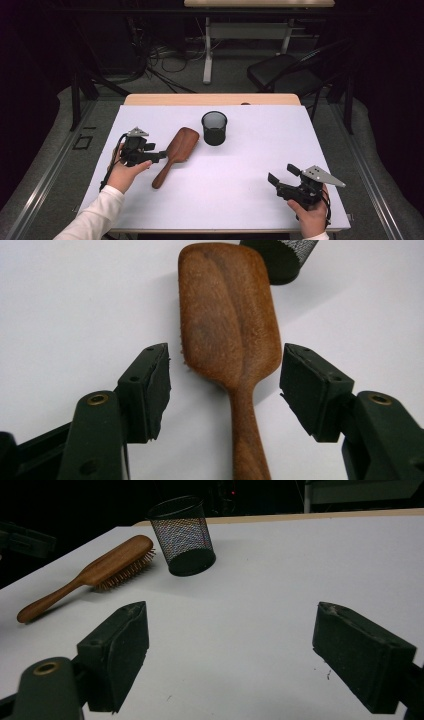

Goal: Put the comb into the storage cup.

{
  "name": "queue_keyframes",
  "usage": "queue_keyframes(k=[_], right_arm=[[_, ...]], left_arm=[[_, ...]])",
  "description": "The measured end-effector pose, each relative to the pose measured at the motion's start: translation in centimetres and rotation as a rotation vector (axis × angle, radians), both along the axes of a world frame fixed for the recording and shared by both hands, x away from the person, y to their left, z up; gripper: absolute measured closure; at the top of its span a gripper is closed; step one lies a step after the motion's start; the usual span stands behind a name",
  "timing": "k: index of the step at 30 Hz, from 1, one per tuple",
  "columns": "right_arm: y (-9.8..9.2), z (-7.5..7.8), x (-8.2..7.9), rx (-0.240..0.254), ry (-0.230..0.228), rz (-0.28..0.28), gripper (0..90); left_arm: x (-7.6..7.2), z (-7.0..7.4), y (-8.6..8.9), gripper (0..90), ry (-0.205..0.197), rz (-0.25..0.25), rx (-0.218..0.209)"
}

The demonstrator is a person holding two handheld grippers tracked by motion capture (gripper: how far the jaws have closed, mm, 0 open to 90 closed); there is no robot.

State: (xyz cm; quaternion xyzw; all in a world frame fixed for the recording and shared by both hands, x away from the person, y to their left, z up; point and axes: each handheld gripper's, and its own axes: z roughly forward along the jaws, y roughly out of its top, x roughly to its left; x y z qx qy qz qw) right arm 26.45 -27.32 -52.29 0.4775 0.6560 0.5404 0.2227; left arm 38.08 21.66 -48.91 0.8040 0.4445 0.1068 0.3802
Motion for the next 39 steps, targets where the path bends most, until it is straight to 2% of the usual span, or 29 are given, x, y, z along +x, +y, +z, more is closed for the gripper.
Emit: queue_keyframes(k=[6, 10, 14, 15, 17, 23, 28, 39], right_arm=[[0.0, 0.0, 0.0, 0.002, 0.001, 0.0, 14.5], [0.0, 0.0, 0.0, 0.0, 0.001, 0.001, 14.5], [0.0, 0.0, 0.0, -0.001, 0.001, 0.001, 14.5], [0.0, 0.0, 0.0, -0.001, 0.001, 0.001, 14.5], [0.1, 0.0, 0.0, 0.0, 0.001, 0.001, 14.5], [0.1, 0.0, 0.0, -0.003, 0.002, 0.003, 14.5], [0.1, 0.0, 0.0, -0.003, 0.001, 0.001, 14.5], [0.1, 0.0, 0.0, -0.002, -0.001, 0.002, 14.5]], left_arm=[[-0.5, 0.9, 0.3, 36.6, -0.018, -0.005, -0.066], [-0.9, 1.5, 0.5, 28.5, -0.047, -0.011, -0.092], [-1.2, 2.0, 0.4, 18.8, -0.09, -0.014, -0.094], [-1.3, 2.1, 0.4, 15.3, -0.095, -0.012, -0.102], [-1.5, 2.2, 0.4, 14.0, -0.101, -0.021, -0.122], [-1.9, 2.4, 0.3, 1.5, -0.133, -0.042, -0.14], [-2.2, 2.7, 0.5, 0.4, -0.158, -0.044, -0.167], [-2.5, 3.7, 1.0, 0.4, -0.161, -0.058, -0.139]])
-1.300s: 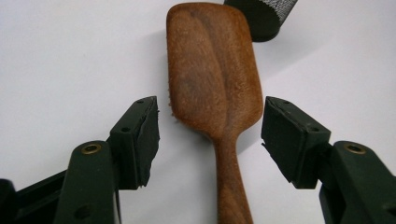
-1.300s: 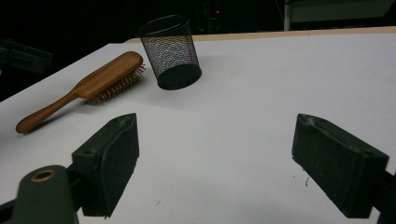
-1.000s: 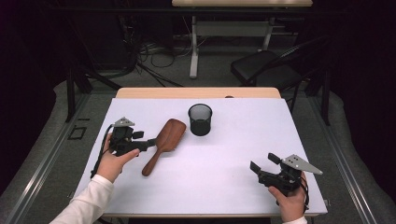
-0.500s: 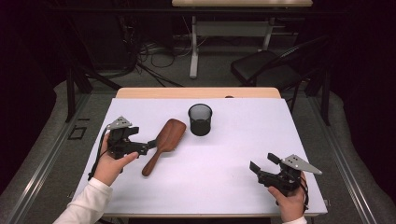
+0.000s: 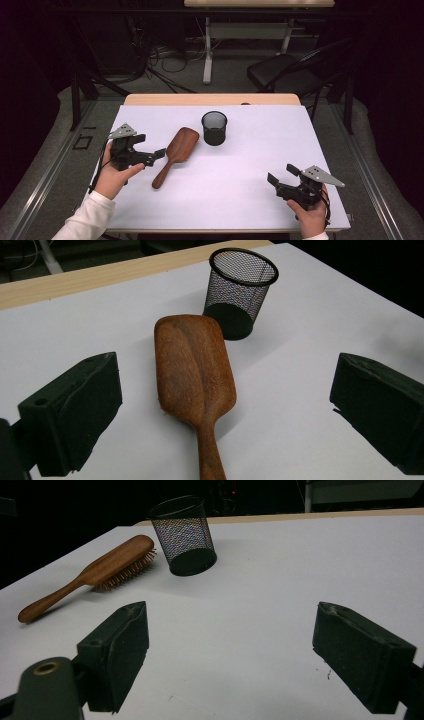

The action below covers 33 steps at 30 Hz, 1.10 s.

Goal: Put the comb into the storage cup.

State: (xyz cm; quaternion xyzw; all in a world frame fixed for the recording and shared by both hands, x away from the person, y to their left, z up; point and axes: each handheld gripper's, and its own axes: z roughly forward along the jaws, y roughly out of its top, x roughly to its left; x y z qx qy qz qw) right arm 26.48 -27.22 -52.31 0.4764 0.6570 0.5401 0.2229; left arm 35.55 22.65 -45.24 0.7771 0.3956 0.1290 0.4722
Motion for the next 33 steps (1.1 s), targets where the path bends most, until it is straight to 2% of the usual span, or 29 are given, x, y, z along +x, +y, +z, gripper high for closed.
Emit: queue_keyframes(k=[14, 25, 33], right_arm=[[0.0, 0.0, 0.0, -0.002, 0.0, 0.001, 14.5], [0.0, 0.0, 0.0, -0.006, 0.003, 0.002, 14.5], [0.0, 0.0, 0.0, -0.005, 0.004, 0.003, 14.5]], left_arm=[[0.0, 1.1, 0.1, 0.4, 0.063, -0.03, 0.079], [0.3, 1.2, -0.7, 0.4, 0.136, -0.045, 0.152], [0.7, 1.2, -1.4, 0.4, 0.177, -0.038, 0.199]])
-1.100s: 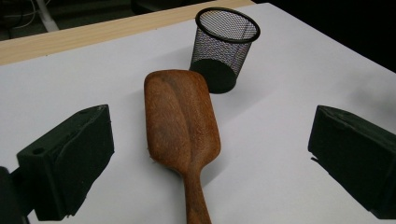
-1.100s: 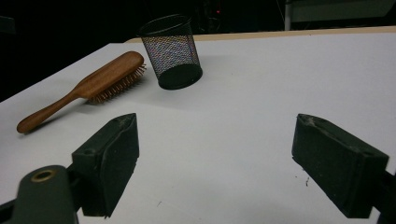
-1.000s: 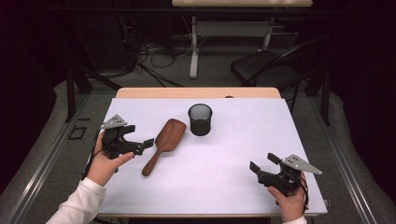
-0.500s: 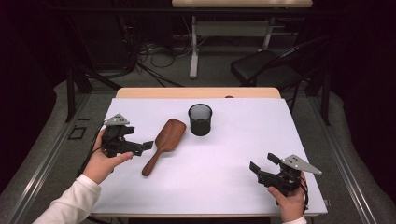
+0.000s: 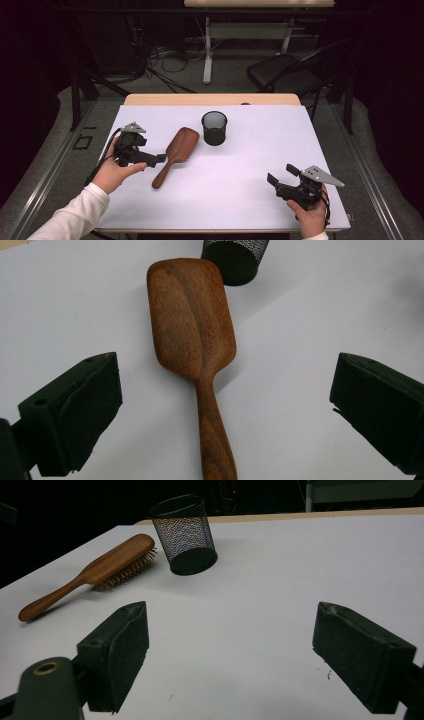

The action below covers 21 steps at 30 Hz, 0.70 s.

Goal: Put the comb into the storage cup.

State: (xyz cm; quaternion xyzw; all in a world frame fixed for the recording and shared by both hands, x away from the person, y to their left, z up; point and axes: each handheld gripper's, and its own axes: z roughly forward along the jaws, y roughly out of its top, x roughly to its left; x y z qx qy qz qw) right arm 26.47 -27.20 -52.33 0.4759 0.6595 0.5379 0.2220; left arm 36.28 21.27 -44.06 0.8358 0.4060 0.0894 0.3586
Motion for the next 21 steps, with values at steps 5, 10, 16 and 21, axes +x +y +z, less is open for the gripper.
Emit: queue_keyframes(k=[5, 10, 16, 21], right_arm=[[0.0, 0.0, 0.0, 0.0, -0.002, 0.0, 14.5], [0.0, 0.0, 0.0, 0.0, 0.0, 0.001, 14.5], [0.1, -0.1, 0.0, -0.002, 0.001, 0.003, 14.5], [0.0, -0.1, 0.0, -0.002, 0.001, 0.004, 14.5]], left_arm=[[0.4, -0.1, -0.2, 0.5, 0.026, 0.002, 0.04], [0.7, -0.3, -0.5, 0.5, 0.041, 0.016, 0.07], [1.3, -0.7, -0.6, 0.7, 0.07, 0.033, 0.104], [1.8, -1.3, -0.9, 0.8, 0.106, 0.039, 0.137]])
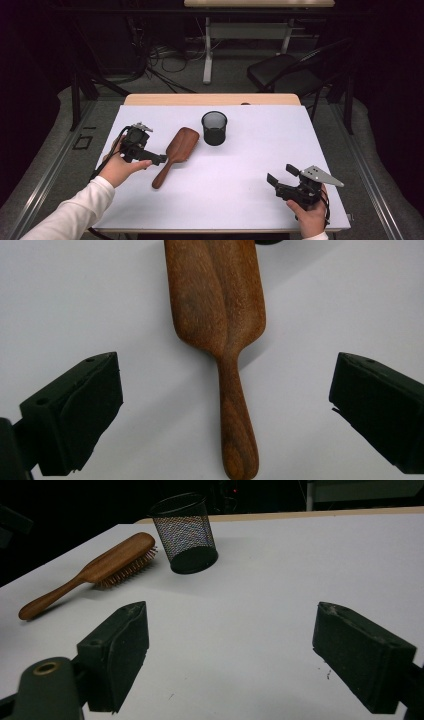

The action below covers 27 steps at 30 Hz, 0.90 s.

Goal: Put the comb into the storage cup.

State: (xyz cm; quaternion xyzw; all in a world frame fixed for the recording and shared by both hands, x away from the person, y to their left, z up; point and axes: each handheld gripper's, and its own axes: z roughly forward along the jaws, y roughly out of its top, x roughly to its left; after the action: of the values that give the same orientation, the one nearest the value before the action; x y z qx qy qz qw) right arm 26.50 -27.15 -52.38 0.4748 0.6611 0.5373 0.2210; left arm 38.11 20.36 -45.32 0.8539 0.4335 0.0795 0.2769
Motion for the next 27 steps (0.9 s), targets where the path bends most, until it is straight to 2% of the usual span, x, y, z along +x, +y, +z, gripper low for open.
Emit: queue_keyframes(k=[9, 19, 27], right_arm=[[0.0, 0.0, 0.0, 0.0, 0.002, 0.001, 14.5], [0.0, 0.0, 0.0, 0.002, 0.0, 0.001, 14.5], [0.0, -0.1, 0.0, 0.001, 0.005, 0.002, 14.5]], left_arm=[[0.7, -1.2, -0.7, 2.3, 0.063, -0.01, 0.067], [1.5, -2.6, -1.8, 2.5, 0.106, -0.026, 0.149], [1.9, -3.3, -2.2, 3.9, 0.135, -0.01, 0.17]])
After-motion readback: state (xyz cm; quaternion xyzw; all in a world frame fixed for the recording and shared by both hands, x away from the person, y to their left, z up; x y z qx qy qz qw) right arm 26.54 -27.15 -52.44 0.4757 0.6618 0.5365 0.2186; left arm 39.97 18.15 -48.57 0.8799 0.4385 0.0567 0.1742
